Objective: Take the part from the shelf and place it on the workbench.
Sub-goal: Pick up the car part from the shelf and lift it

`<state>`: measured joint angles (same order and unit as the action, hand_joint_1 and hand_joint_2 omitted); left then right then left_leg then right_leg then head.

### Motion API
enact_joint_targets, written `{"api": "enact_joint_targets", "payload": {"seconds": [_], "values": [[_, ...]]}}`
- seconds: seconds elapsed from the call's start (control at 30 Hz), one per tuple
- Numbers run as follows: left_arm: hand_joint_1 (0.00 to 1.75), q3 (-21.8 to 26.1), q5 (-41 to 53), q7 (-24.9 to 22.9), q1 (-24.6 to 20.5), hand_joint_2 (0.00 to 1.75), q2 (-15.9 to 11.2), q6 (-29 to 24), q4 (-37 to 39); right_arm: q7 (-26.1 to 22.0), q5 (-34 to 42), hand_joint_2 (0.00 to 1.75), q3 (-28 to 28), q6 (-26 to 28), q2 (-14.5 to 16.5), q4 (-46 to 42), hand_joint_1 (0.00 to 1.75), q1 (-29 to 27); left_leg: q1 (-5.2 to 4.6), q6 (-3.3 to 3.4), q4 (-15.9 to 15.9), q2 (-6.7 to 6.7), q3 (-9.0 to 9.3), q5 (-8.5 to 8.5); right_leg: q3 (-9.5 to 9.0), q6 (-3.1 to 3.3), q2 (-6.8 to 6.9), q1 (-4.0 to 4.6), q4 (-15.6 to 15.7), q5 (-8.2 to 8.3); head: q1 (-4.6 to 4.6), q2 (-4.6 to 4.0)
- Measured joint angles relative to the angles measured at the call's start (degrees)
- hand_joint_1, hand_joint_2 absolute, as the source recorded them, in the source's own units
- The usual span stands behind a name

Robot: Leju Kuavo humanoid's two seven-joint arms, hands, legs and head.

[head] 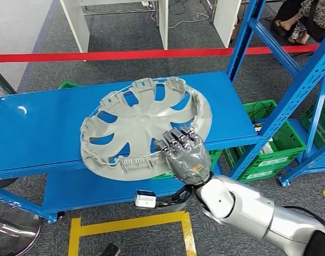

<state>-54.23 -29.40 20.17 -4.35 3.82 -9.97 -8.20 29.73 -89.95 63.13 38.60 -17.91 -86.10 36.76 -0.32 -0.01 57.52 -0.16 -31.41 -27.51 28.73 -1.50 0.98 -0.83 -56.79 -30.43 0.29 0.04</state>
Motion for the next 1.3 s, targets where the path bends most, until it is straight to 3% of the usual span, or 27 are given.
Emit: {"api": "enact_joint_targets", "payload": {"seconds": [0.07,0.1,0.17,0.27,0.3,0.33,0.37,0.5,0.6,1.3], "values": [[0.0,0.0,0.0,0.0,0.0,1.75,0.0,0.2,0.0,-6.6,0.0,1.75,-2.9,0.0,-0.2,-2.5,1.75,-2.1,0.01,0.0,0.0,-0.05,0.0,0.0,-0.02,-0.01,0.06,0.01,0.0,-0.01,-0.01,0.0],[0.0,0.0,0.0,0.0,-0.1,1.75,0.1,0.3,0.0,-12.1,0.0,1.75,-5.4,0.0,0.3,-4.1,1.75,-4.5,0.03,0.0,0.0,-0.15,-0.01,0.0,-0.05,-0.02,0.16,0.03,0.0,-0.02,0.01,0.0],[0.0,0.0,0.0,-0.2,0.0,1.75,0.1,0.6,0.0,-29.6,0.0,1.75,-13.7,0.0,3.7,-8.2,1.75,-12.1,0.05,-0.01,0.0,-0.36,-0.1,-0.01,-0.05,-0.02,0.32,0.07,0.0,-0.07,0.02,0.0],[0.0,0.0,-0.1,-0.3,-0.1,1.75,0.2,0.6,0.0,-61.0,0.0,1.75,-27.4,0.0,12.1,-13.3,1.75,-22.1,0.08,-0.01,0.0,-0.41,-0.2,-0.02,0.08,0.01,0.33,0.1,0.0,-0.11,-0.06,0.0],[0.0,0.0,-0.3,-0.4,-0.2,1.75,0.2,0.4,0.0,-68.2,0.0,1.75,-30.5,0.0,14.2,-14.5,1.75,-24.0,0.11,-0.01,0.0,-0.43,-0.2,-0.02,0.07,0.01,0.38,0.12,0.0,-0.14,-0.04,0.0],[0.0,0.0,-0.4,-0.4,-0.2,1.75,0.2,0.2,0.0,-72.1,0.0,1.75,-32.8,0.0,15.8,-15.4,1.75,-25.8,0.15,-0.01,0.0,-0.47,-0.2,-0.02,0.04,0.02,0.46,0.14,0.0,-0.16,-0.01,0.0],[0.0,0.0,-0.5,-0.4,-0.2,1.75,0.3,0.0,0.0,-72.9,0.0,1.75,-34.7,0.0,17.2,-16.3,1.75,-27.4,0.17,-0.01,0.0,-0.51,-0.2,-0.01,0.03,0.02,0.51,0.16,0.0,-0.18,0.0,0.0],[0.0,0.0,-0.9,-0.4,-0.3,1.75,0.4,-0.2,0.0,-60.7,0.0,1.75,-38.3,0.0,21.1,-18.8,1.75,-31.3,0.17,-0.04,-0.1,-0.52,-0.17,0.02,0.0,0.02,0.45,0.16,0.0,-0.14,-0.01,0.0],[0.0,0.0,-1.2,-0.4,-0.3,1.75,0.5,-0.3,0.0,-56.5,-0.1,1.75,-40.1,0.0,22.4,-20.1,1.75,-32.9,0.13,-0.03,0.0,-0.47,-0.16,0.07,0.0,0.0,0.36,0.12,0.0,-0.05,0.01,0.0],[0.0,0.1,-1.5,-0.3,-0.3,1.75,0.4,-1.2,0.0,-56.1,-0.1,1.75,-42.8,0.0,23.5,-27.7,1.75,-38.5,0.09,-0.02,0.0,-0.4,-0.16,0.06,0.02,-0.05,0.29,0.09,0.0,-0.02,-0.01,0.0]]}}
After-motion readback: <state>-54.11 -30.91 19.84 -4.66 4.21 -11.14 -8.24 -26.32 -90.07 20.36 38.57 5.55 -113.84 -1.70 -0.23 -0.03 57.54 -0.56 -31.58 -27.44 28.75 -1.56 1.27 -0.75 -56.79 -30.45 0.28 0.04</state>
